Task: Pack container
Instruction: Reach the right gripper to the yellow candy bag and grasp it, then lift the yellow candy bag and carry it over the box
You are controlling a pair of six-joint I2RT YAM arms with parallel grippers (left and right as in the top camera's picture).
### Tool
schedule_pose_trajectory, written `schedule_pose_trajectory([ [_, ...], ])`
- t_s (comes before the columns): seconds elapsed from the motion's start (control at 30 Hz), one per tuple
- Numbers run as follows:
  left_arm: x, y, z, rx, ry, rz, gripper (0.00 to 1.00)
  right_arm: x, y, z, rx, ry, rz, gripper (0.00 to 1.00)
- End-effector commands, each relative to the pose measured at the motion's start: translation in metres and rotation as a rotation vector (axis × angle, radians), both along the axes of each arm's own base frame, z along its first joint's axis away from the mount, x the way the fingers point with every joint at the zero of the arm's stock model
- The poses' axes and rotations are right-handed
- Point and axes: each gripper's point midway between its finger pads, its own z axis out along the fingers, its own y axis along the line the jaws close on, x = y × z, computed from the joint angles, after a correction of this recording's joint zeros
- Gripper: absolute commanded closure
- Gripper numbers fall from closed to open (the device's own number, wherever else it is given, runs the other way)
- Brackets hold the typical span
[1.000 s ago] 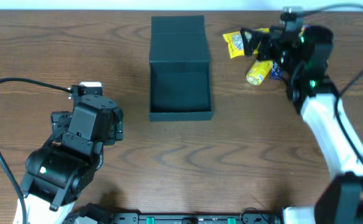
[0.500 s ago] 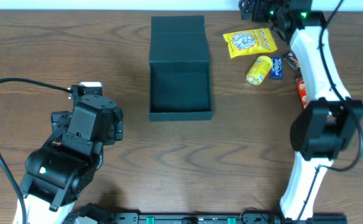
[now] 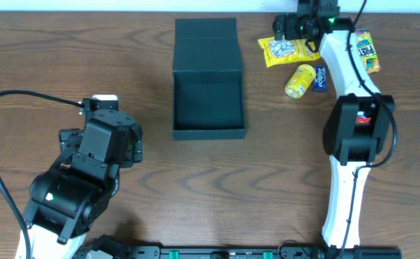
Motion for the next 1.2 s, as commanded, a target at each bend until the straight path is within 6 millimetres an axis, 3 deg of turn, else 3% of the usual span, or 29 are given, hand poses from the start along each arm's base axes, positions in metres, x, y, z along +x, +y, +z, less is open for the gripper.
schedule_pose_trajectory([
  [0.0, 0.000, 0.001, 0.002, -0.009, -0.006, 0.010, 0.05, 0.000, 0.003, -0.014, -0.023, 0.022, 0.023, 0.01],
  [0.4, 0.000, 0.001, 0.002, -0.010, -0.006, 0.009, 0.05, -0.028, 0.001, -0.083, -0.053, 0.215, 0.016, 0.01],
  [0.67, 0.000, 0.001, 0.002, -0.009, -0.006, 0.010, 0.05, -0.039, -0.001, -0.107, -0.078, 0.280, 0.007, 0.02],
  [1.03, 0.000, 0.001, 0.002, -0.010, -0.006, 0.009, 0.05, -0.064, -0.002, -0.142, -0.086, 0.405, 0.011, 0.47],
  [1.17, 0.000, 0.001, 0.002, -0.010, -0.006, 0.009, 0.05, -0.067, -0.003, -0.145, -0.089, 0.419, 0.010, 0.82],
])
